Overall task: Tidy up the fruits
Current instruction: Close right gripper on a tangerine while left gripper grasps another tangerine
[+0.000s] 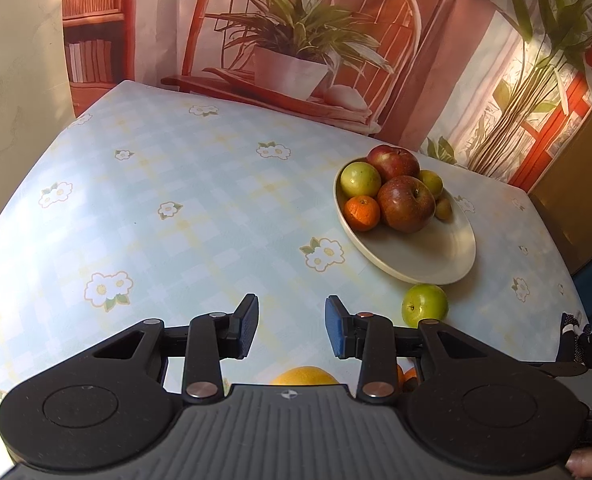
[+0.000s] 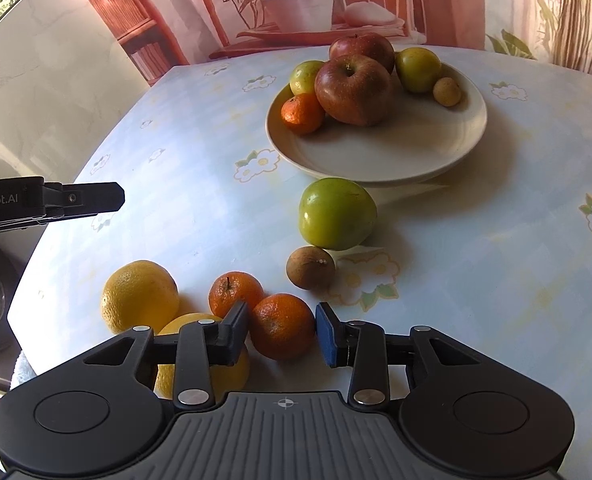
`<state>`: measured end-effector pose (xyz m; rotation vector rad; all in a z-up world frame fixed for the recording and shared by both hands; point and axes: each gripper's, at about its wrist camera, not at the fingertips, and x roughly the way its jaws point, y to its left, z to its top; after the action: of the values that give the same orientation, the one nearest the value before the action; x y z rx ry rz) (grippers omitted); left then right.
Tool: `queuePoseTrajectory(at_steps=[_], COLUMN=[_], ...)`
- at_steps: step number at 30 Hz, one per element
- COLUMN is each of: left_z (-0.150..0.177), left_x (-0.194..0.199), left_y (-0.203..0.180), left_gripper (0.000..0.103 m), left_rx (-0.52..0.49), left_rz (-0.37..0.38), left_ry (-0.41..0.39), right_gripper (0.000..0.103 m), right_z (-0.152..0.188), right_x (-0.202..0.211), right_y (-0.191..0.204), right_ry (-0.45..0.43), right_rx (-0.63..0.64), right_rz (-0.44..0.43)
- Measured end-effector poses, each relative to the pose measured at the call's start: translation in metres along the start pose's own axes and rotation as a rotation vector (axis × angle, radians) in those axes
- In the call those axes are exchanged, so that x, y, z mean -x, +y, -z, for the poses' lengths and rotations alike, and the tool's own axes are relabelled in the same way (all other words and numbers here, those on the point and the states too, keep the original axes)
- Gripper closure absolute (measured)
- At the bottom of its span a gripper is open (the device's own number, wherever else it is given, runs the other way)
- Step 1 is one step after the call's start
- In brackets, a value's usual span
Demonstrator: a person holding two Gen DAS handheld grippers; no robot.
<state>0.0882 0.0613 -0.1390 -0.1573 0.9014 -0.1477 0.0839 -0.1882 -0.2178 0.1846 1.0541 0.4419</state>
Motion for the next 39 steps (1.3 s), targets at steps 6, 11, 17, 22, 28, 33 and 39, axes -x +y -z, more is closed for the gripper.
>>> queuePoseTrajectory(at_steps=[6,11,17,22,28,33,39], left_z=[0.003,0.004,0.009,0.011,0.01,0.01,0.011], left_x=[-0.01,-0.029,-0.052,-0.063,-0.07,-0.073,-0.076], left_y=[-0.011,-0.023,-0.04,-0.047,-0.051,-0.056,-0.06], left_gripper=[0.064,0.064,0.064,0.064,0.064,0.064,0.064], left_rx=[-0.033,-0.055,-0.095,-0.084,-0.091,-0.104,-0.11], left_rz=[0.024,0.092,0.113,0.141,0.141,0.156,0.163], left_ry=[0.042,0.13,0.216,0.279,0.302,0.324,0.33], right_gripper=[0.071,0.071,0.071,0.071,0.071,0.071,0.071], right_z=[0.0,0.0,0.003,0.006,0.006,0.007,0.007], right_x=[0.004,0.012,0.018,0.02,0.02,0.021,0.021], right_y=[-0.003,-0.016,-0.029,-0.034,-0.033,-0.033,-0.034], right_ry=[-0.016,-0.048,-0.077,-0.087,-0.092,-0.093,-0.093], right_rx=[-0.003,-0.009,-0.008,-0.012,-0.007,-0.012,-0.011], right_rz=[0.023,0.081,0.14,0.143,0.146,0.143,0.143])
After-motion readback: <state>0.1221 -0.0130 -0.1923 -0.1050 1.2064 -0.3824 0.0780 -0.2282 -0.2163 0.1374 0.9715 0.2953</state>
